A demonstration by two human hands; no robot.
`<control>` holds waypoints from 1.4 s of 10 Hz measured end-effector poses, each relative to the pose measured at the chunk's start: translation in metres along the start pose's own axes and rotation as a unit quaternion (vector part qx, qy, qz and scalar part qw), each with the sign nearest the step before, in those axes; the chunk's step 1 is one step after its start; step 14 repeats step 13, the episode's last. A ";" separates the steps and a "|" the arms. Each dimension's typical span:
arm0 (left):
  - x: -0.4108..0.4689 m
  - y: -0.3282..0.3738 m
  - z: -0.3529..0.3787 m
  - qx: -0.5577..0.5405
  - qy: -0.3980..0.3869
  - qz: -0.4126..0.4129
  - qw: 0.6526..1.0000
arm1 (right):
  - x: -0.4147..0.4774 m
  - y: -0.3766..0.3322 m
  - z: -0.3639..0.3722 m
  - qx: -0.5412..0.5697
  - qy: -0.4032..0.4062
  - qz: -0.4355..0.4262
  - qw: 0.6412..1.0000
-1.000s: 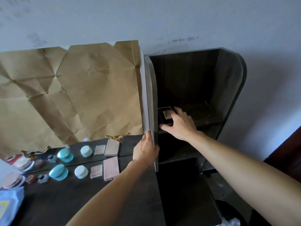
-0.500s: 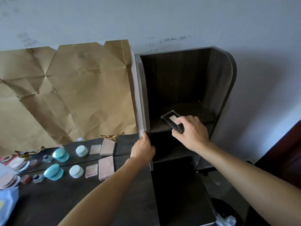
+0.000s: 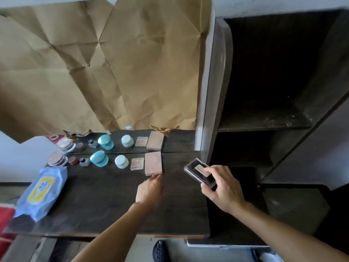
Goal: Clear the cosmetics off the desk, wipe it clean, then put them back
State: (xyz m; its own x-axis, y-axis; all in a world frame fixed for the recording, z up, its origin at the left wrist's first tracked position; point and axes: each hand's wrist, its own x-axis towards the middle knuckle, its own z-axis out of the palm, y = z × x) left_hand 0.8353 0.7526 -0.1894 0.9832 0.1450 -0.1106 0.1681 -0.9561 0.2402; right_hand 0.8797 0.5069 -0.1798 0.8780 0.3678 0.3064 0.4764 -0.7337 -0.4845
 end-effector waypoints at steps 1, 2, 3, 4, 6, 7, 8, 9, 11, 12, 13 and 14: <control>-0.013 -0.031 0.014 -0.002 -0.027 -0.032 0.999 | 0.009 -0.009 0.048 -0.006 -0.059 0.044 0.997; -0.016 -0.062 0.029 -0.006 -0.046 -0.056 0.997 | 0.028 -0.019 0.092 -0.015 -0.096 0.088 0.991; -0.013 -0.092 0.041 0.017 -0.061 -0.052 0.997 | 0.051 -0.032 0.129 -0.046 -0.110 0.137 0.983; -0.007 -0.124 0.054 0.034 -0.071 -0.040 0.996 | 0.073 -0.046 0.156 -0.076 -0.110 0.191 0.973; 0.015 -0.181 0.077 0.043 -0.083 -0.001 0.996 | 0.101 -0.060 0.200 -0.113 -0.116 0.262 0.951; 0.012 -0.198 0.093 0.044 -0.078 0.028 0.996 | 0.098 -0.063 0.217 -0.138 -0.151 0.285 0.937; 0.006 -0.205 0.101 0.032 -0.069 0.023 0.997 | 0.096 -0.064 0.227 -0.144 -0.146 0.286 0.936; 0.001 -0.209 0.109 0.009 -0.057 0.027 0.998 | 0.092 -0.063 0.230 -0.150 -0.156 0.283 0.935; 0.000 -0.211 0.112 -0.024 -0.055 0.013 0.998 | 0.096 -0.065 0.226 -0.184 -0.211 0.257 0.925; -0.001 -0.215 0.117 -0.017 -0.019 0.018 0.999 | 0.099 -0.065 0.219 -0.179 -0.260 0.255 0.914; 0.001 -0.214 0.121 -0.024 0.019 0.023 0.999 | 0.098 -0.062 0.209 -0.138 -0.242 0.255 0.926; 0.001 -0.214 0.121 -0.024 0.019 0.023 0.999 | 0.098 -0.062 0.209 -0.138 -0.242 0.255 0.926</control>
